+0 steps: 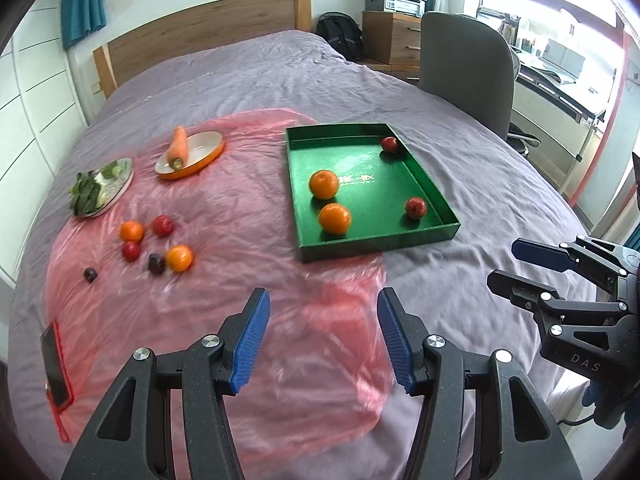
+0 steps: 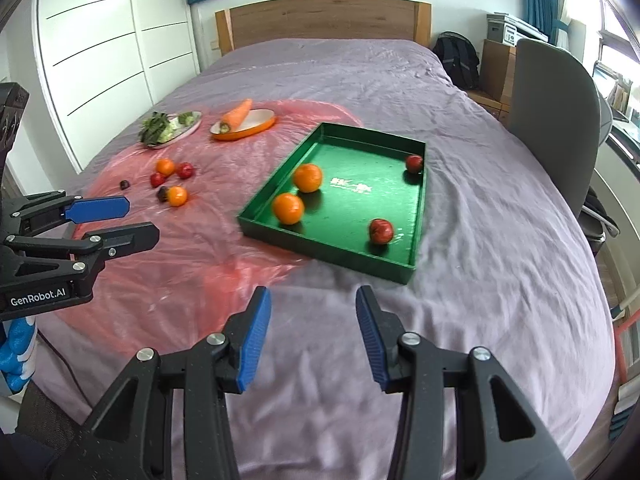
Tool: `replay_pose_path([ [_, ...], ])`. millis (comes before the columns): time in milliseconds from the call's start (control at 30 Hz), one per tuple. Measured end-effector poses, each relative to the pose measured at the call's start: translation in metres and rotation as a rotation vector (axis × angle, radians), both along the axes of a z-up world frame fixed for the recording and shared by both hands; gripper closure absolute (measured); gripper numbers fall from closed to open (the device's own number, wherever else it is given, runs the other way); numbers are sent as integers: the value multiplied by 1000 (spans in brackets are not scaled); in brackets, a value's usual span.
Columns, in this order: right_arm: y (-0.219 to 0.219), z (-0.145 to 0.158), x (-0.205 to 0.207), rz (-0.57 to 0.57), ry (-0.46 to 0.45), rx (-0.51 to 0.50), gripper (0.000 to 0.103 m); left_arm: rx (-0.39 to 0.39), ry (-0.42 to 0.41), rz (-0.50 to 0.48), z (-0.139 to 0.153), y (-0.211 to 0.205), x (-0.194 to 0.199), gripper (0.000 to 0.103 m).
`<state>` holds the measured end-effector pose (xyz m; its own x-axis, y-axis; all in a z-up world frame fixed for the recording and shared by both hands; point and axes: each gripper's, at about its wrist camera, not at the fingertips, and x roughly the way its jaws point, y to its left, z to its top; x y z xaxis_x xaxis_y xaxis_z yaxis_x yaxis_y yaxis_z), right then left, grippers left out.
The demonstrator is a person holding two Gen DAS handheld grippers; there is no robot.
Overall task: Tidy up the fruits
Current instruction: 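Move both open tools back toward the remaining fruits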
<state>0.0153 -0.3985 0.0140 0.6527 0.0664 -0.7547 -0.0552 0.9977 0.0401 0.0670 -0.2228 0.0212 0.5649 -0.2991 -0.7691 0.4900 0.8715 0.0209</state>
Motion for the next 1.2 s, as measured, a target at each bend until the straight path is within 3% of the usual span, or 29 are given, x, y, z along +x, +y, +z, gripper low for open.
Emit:
replay_pose_path([
  [300,42,0,-23,50,6,5,27,-11,0,69,-11,52,-16,53],
  [533,81,-3,-18,109,26,-8,27,-11,1,142,-24,102,-13,53],
  [867,149,-26,17,259,74,-13,27,11,2,251,-48,171,12,53],
  [1200,192,-50,82,376,113,9,27,-17,65,339,-73,209,73,53],
])
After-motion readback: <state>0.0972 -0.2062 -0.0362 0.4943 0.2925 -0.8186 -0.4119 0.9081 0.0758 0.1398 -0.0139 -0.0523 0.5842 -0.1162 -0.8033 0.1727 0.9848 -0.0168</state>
